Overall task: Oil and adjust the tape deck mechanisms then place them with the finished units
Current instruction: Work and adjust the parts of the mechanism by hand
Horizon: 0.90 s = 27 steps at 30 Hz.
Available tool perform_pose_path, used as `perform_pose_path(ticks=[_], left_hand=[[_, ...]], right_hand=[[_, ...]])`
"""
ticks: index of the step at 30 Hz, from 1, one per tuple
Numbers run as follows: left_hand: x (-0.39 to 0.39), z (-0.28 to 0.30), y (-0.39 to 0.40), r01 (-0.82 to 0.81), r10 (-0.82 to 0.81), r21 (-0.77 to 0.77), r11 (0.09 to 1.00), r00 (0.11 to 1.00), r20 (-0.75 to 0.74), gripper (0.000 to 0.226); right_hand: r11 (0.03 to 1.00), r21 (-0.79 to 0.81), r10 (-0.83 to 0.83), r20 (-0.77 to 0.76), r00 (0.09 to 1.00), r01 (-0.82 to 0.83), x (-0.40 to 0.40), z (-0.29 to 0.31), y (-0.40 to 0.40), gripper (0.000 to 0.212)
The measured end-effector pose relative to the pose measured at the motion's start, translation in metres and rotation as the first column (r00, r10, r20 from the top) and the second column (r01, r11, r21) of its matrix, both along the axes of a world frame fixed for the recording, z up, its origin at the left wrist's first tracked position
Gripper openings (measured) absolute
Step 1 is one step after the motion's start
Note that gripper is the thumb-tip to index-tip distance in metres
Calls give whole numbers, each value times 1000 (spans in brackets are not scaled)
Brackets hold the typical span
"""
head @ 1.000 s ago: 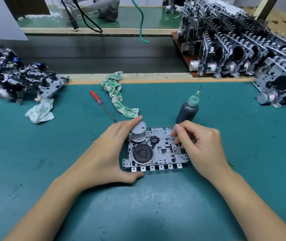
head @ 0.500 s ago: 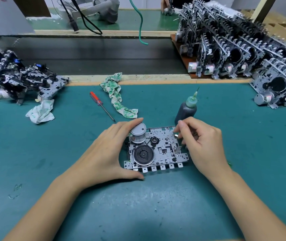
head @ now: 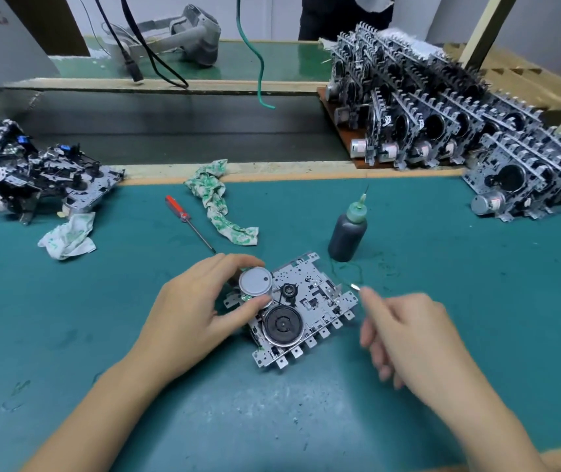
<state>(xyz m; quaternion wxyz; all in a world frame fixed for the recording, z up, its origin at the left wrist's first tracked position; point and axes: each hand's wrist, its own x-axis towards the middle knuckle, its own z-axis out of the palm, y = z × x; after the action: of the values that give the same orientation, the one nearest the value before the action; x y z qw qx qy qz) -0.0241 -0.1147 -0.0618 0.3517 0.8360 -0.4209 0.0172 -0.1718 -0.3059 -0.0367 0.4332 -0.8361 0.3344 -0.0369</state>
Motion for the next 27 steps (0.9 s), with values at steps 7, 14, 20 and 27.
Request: perform_pose_path(ticks=[7,14,20,27], left_hand=[[-1,1,0,0,-1,-54,999,1000,-13,38],[-1,3,-1,-49,33,-127,991,992,-125,32],[-7,0,-9,-170,1,-341,924,896,-444,36],[-21,-5,-12,219,-212,-124,968,975,63,30]], right_hand=[[907,403,156,-51,986,-122,4,-10,29,38],[802,592,39,84,996,-81,9,-12,33,28],[940,338,-51,296,954,-55,25,9,28,22],[580,-623,583,-132,802,-524,58,57,11,16]])
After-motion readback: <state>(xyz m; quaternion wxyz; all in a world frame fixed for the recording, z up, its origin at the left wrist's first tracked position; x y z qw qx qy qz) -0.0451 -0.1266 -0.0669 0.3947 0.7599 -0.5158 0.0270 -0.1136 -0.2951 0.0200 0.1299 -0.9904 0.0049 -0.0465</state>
